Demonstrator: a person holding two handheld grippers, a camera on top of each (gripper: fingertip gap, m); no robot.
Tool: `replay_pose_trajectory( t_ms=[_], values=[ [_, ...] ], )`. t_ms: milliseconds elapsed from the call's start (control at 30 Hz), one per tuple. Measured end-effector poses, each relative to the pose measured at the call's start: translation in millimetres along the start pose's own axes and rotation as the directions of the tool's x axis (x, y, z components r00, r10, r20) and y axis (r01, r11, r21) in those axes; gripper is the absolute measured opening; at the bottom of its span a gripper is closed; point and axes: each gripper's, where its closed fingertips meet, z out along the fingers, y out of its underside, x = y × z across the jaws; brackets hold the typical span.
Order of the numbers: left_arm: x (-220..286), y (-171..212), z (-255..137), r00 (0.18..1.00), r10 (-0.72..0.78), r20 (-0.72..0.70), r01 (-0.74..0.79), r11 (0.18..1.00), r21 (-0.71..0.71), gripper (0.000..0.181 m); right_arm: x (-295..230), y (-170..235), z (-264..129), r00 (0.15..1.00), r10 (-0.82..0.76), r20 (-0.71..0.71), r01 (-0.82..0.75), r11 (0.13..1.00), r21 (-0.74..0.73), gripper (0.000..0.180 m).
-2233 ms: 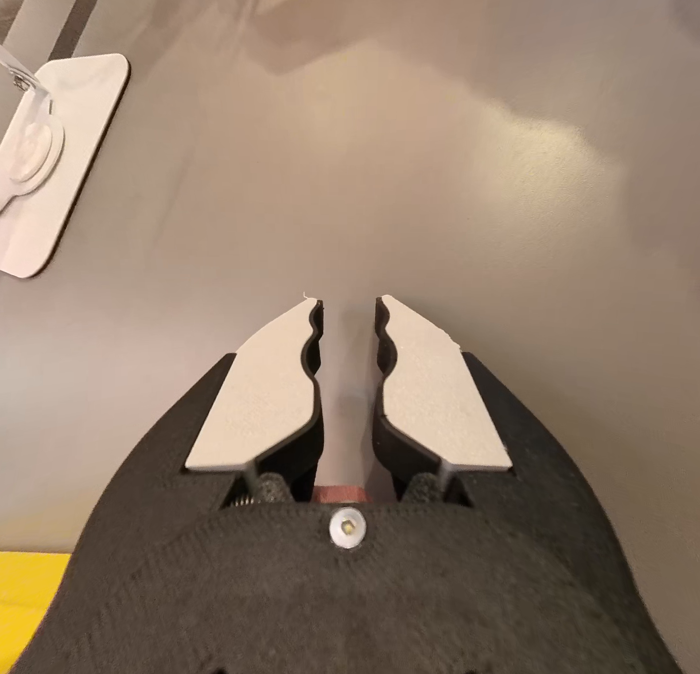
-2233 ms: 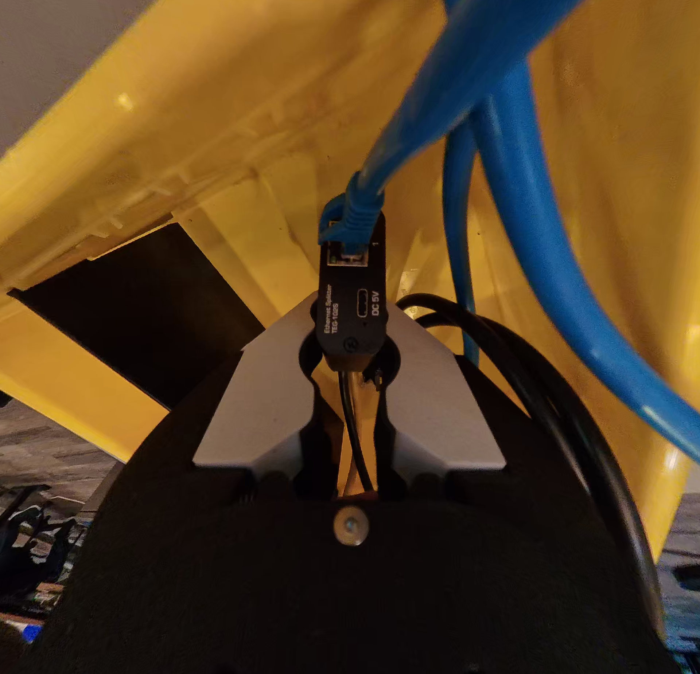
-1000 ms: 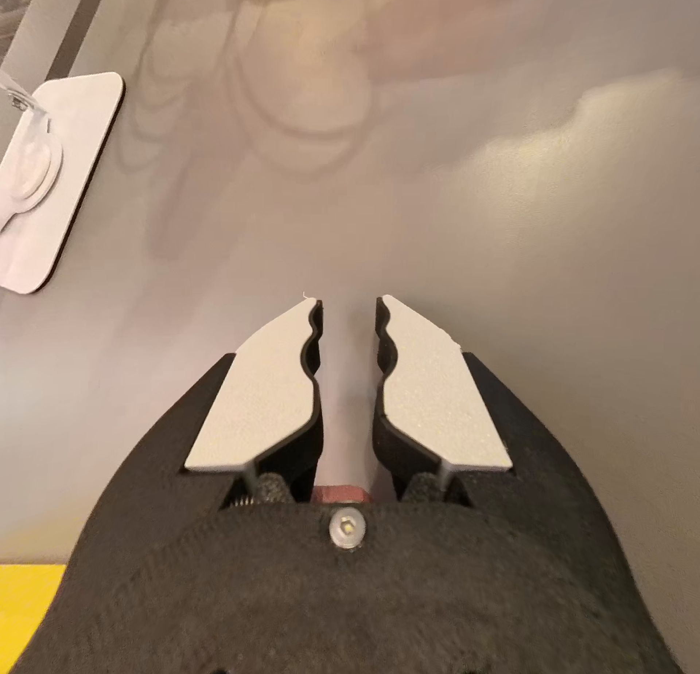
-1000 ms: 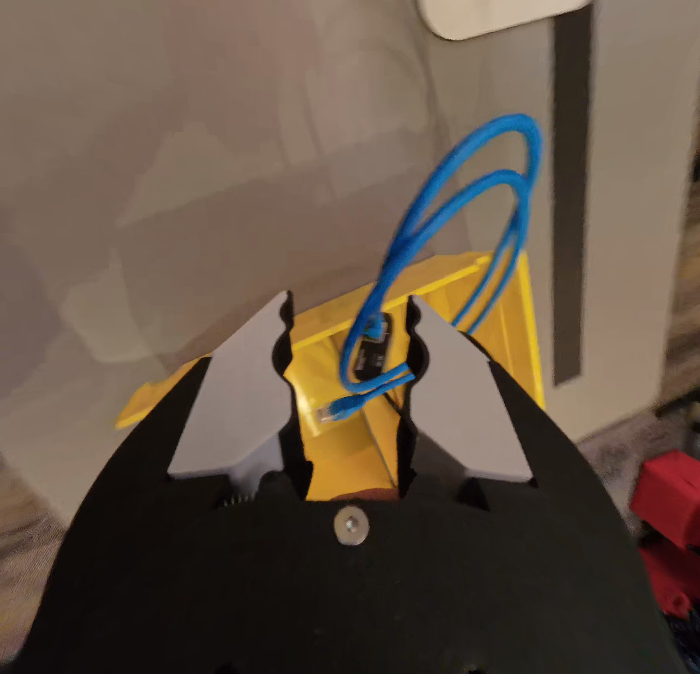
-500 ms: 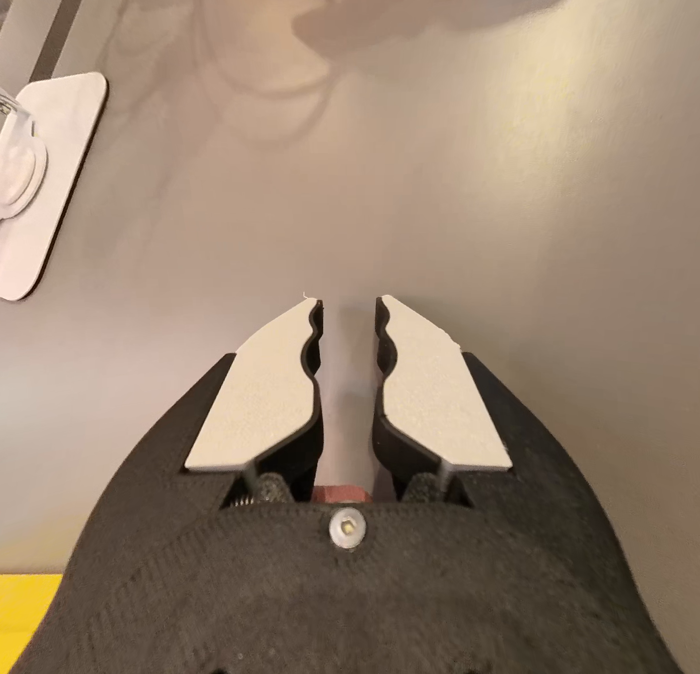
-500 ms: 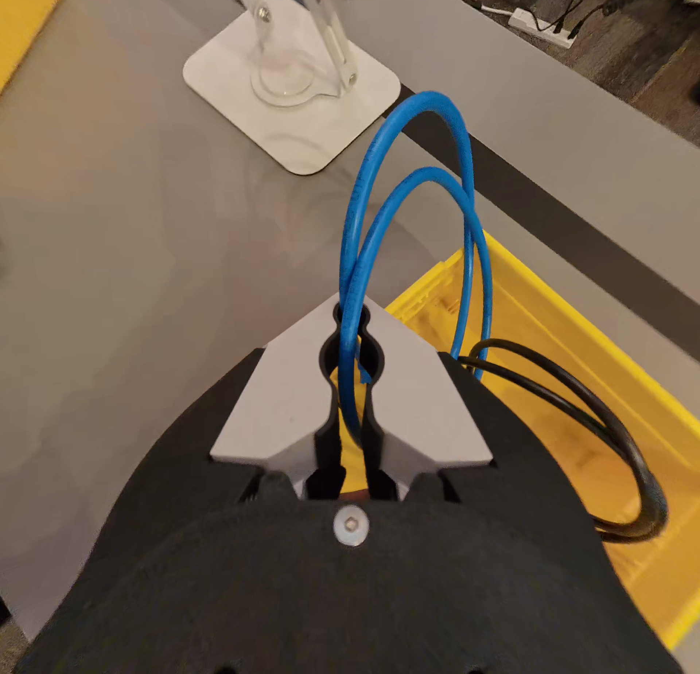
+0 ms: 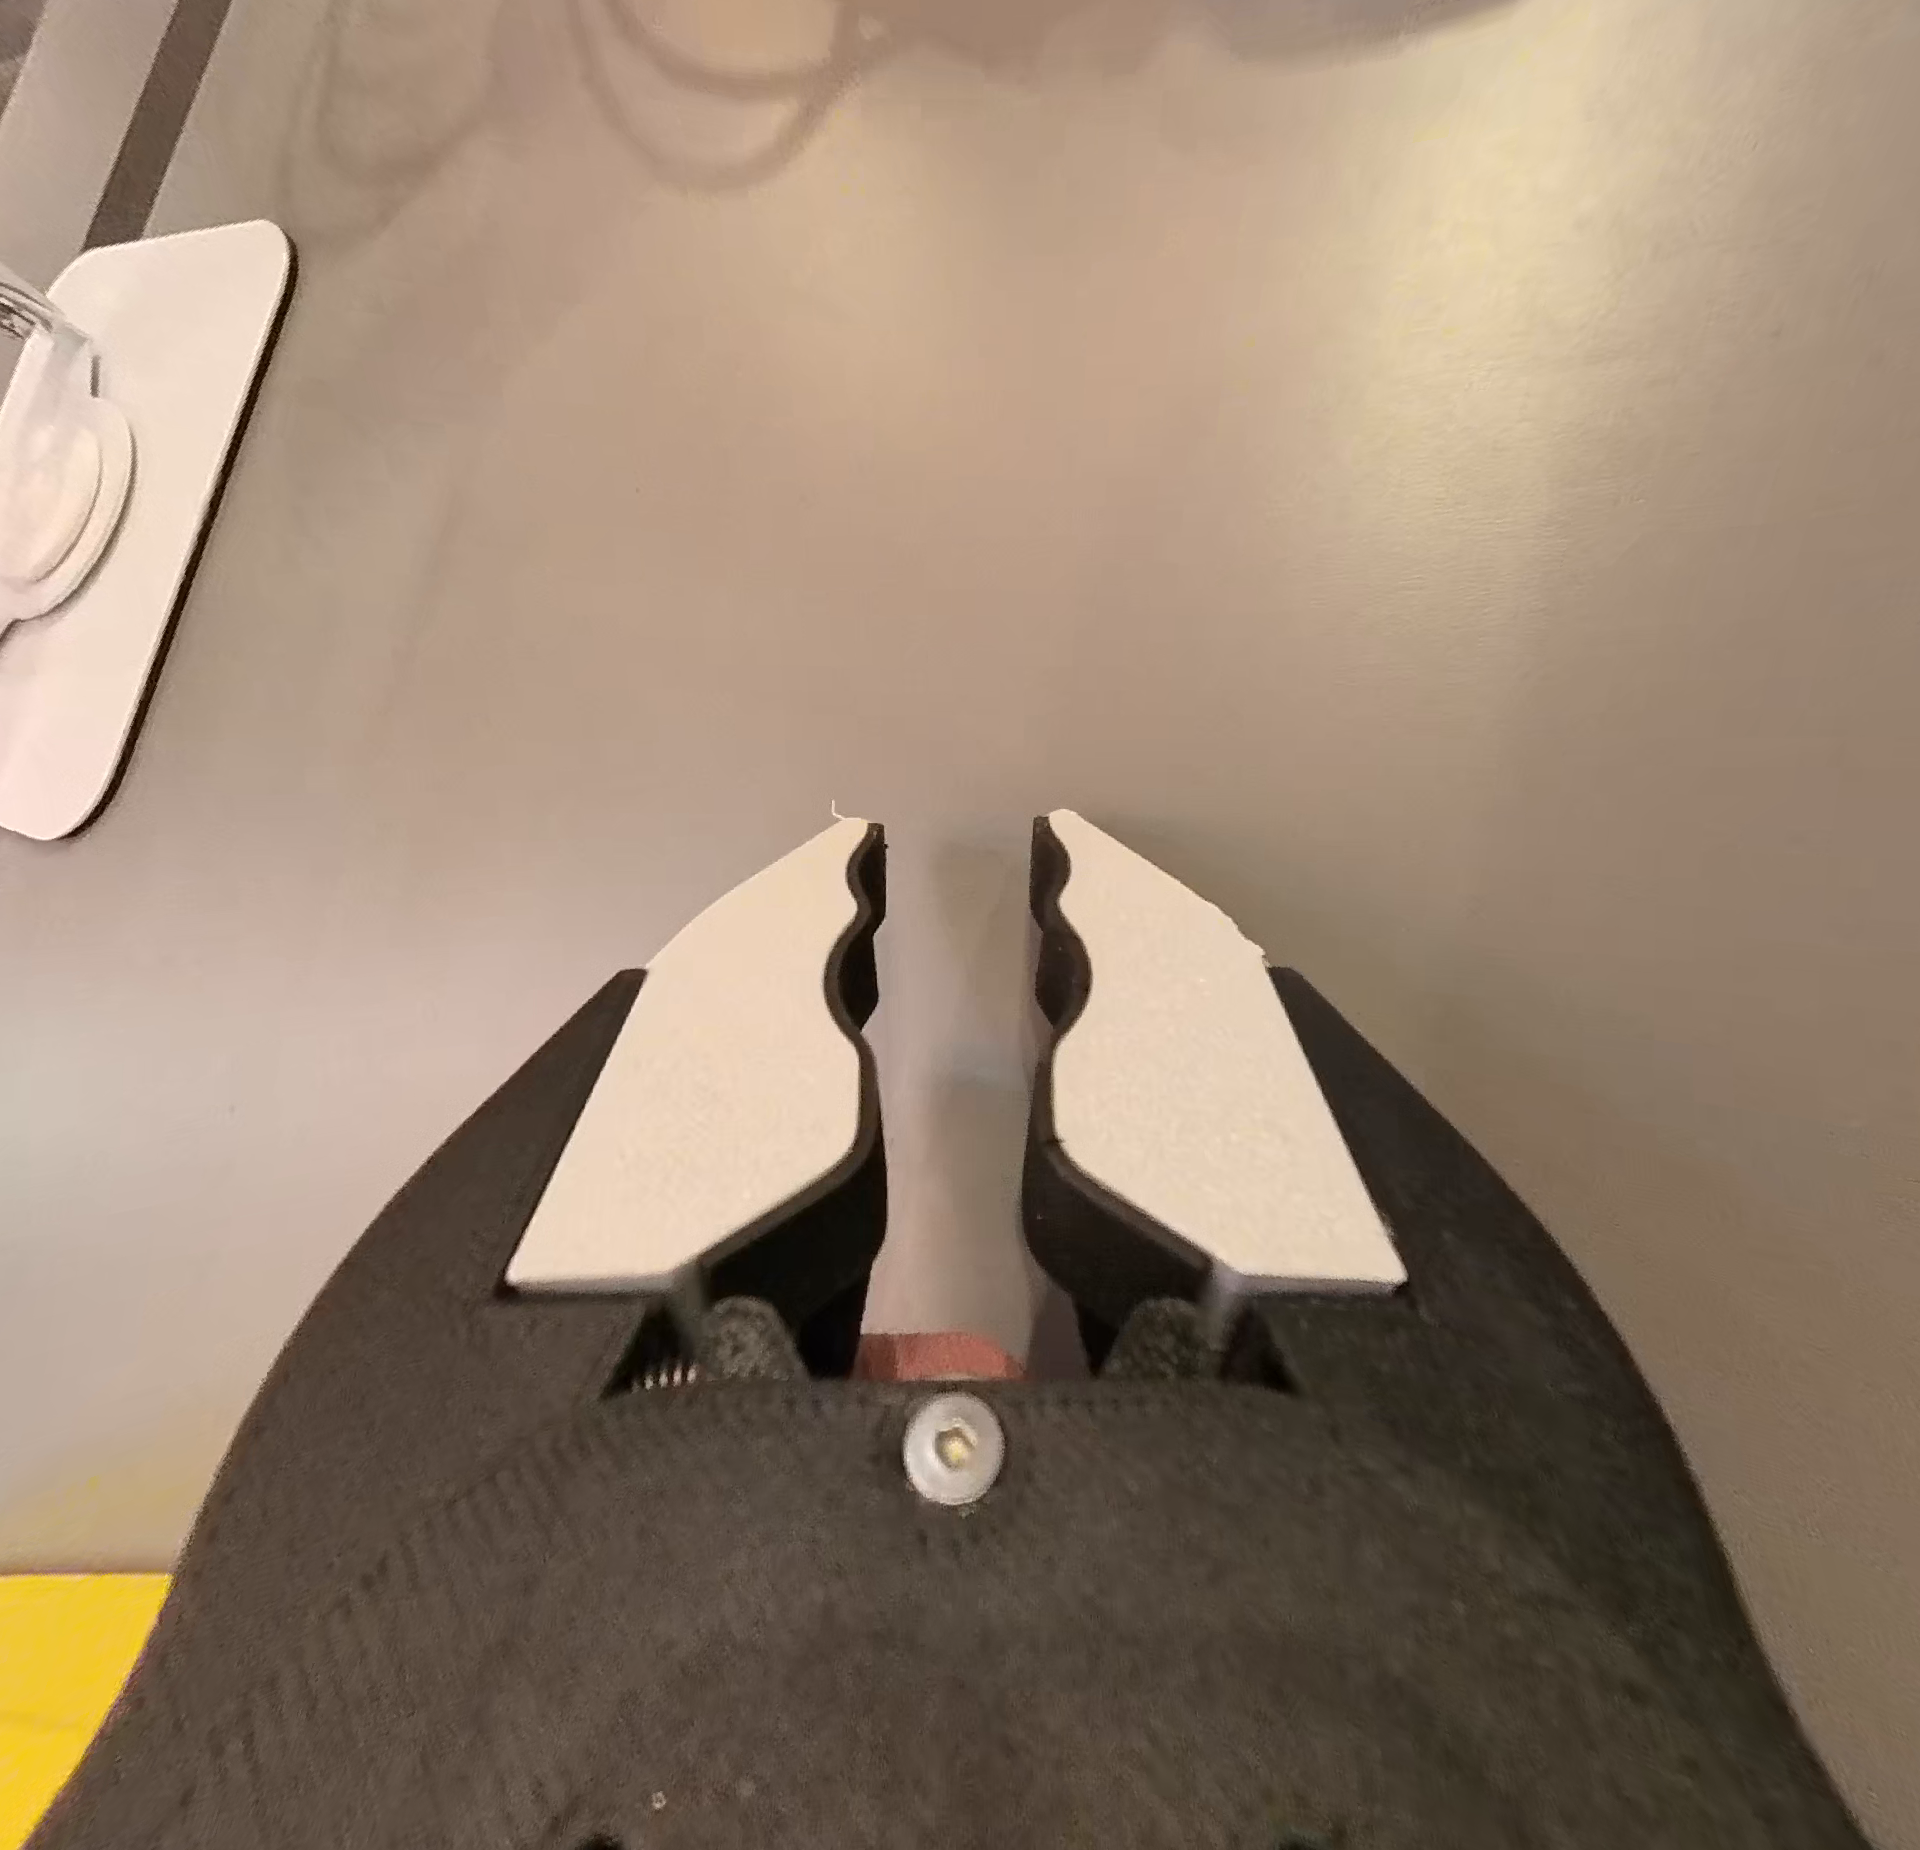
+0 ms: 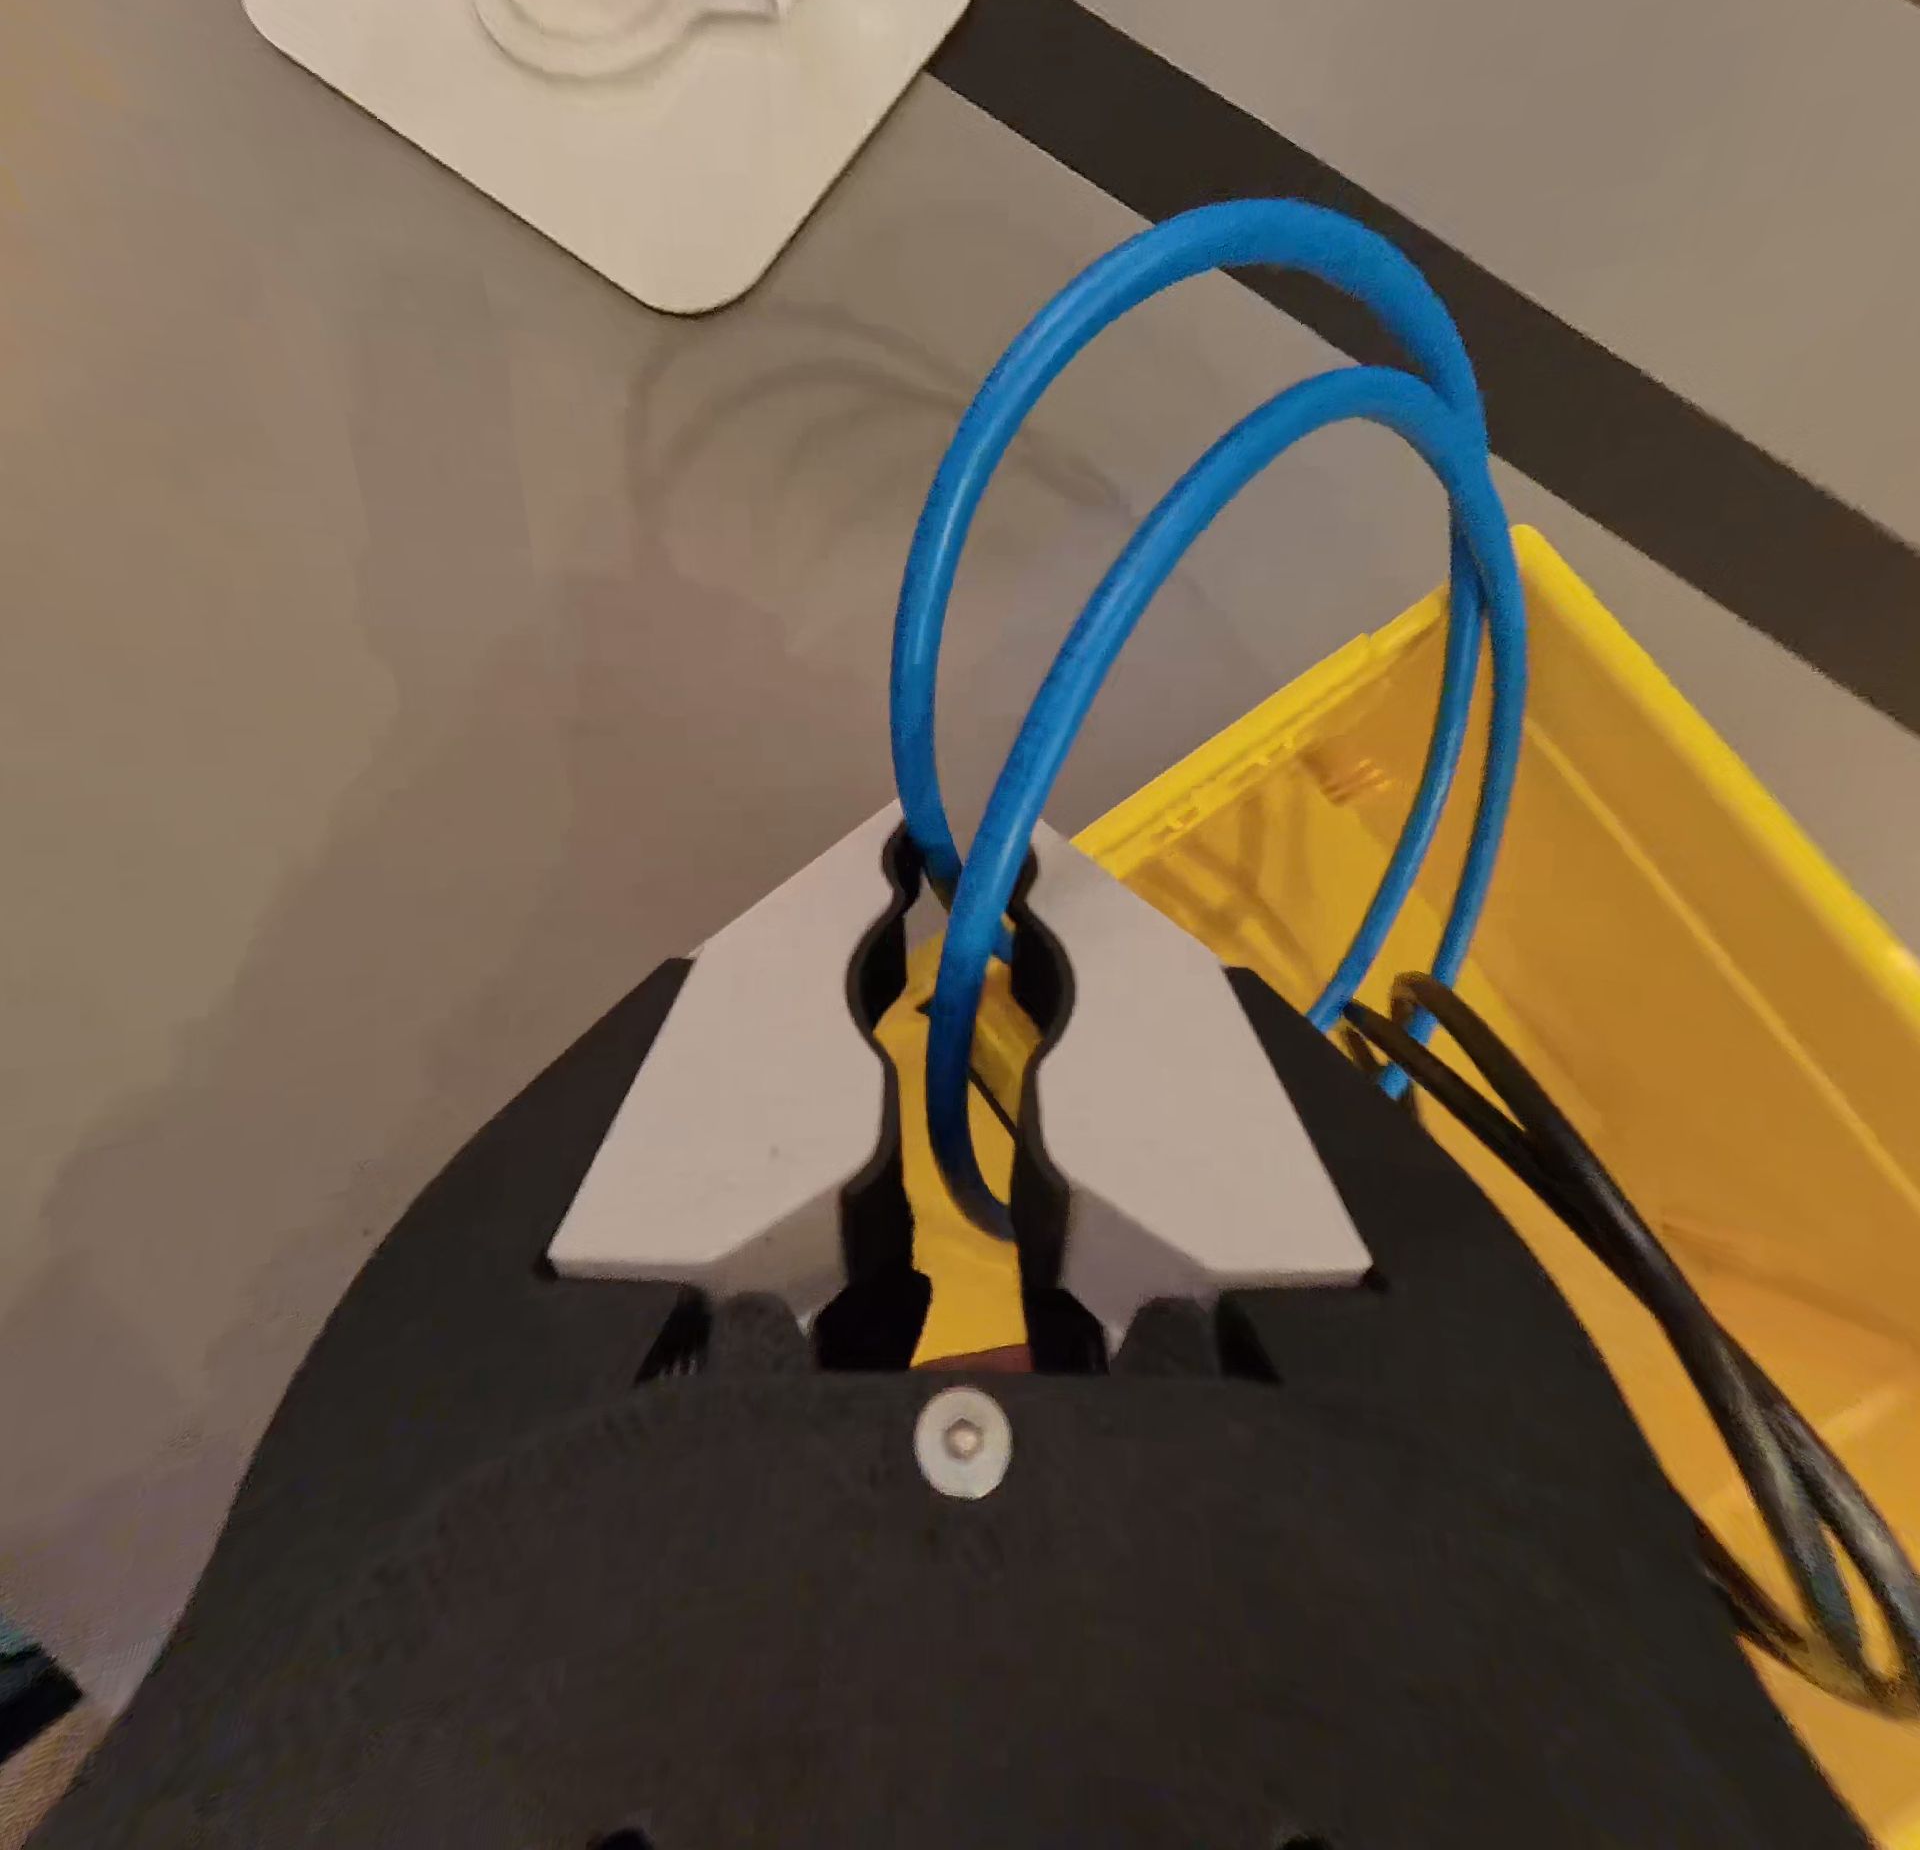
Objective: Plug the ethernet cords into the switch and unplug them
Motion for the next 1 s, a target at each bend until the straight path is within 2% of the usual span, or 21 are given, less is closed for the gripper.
replay_pose_trajectory(
  t_ms=[100,167,267,400,500,667,733,767,900,967,1000],
  values=[
    [-3,-2,-3,1.000,-0.009,0.008,0.009,1.000,0.008,0.028,3,-5,-18,0.990,-0.079,-0.115,0.076,0.997,-0.023,0.045],
    [-7,-4,-6,1.000,-0.010,0.027,0.010,1.000,0.012,0.032,0,-10,-38,0.981,-0.113,-0.155,0.113,0.994,-0.009,0.055],
    [-28,-11,-21,0.989,0.003,0.148,-0.009,0.999,0.035,0.052,-8,-11,-72,0.977,-0.131,-0.166,0.138,0.990,0.032,0.057],
    [-64,-15,-59,0.957,-0.034,0.288,0.012,0.997,0.075,0.062,2,3,-119,0.958,-0.074,-0.278,0.103,0.990,0.094,0.045],
    [-88,-6,-97,0.911,-0.061,0.407,0.036,0.997,0.070,0.063,24,39,-143,0.914,-0.002,-0.405,0.038,0.996,0.081,0.046],
    [-125,42,-177,0.768,-0.203,0.607,0.211,0.976,0.060,0.079,55,117,-158,0.857,0.148,-0.493,-0.127,0.989,0.076,0.053],
    [-137,72,-212,0.689,-0.260,0.677,0.300,0.952,0.060,0.107,54,137,-157,0.849,0.159,-0.505,-0.138,0.987,0.079,0.053],
    [-143,87,-231,0.647,-0.285,0.707,0.341,0.938,0.067,0.113,50,142,-155,0.851,0.170,-0.496,-0.138,0.985,0.100,0.053],
    [-150,152,-293,0.493,-0.375,0.785,0.520,0.850,0.080,0.120,55,178,-153,0.810,0.202,-0.551,-0.170,0.979,0.110,0.060],
    [-144,183,-305,0.452,-0.417,0.788,0.602,0.795,0.075,0.115,59,197,-149,0.795,0.234,-0.560,-0.210,0.972,0.107,0.058],
    [-139,196,-303,0.441,-0.457,0.773,0.644,0.760,0.082,0.112,61,205,-147,0.791,0.242,-0.562,-0.226,0.969,0.100,0.062]
  ],
)
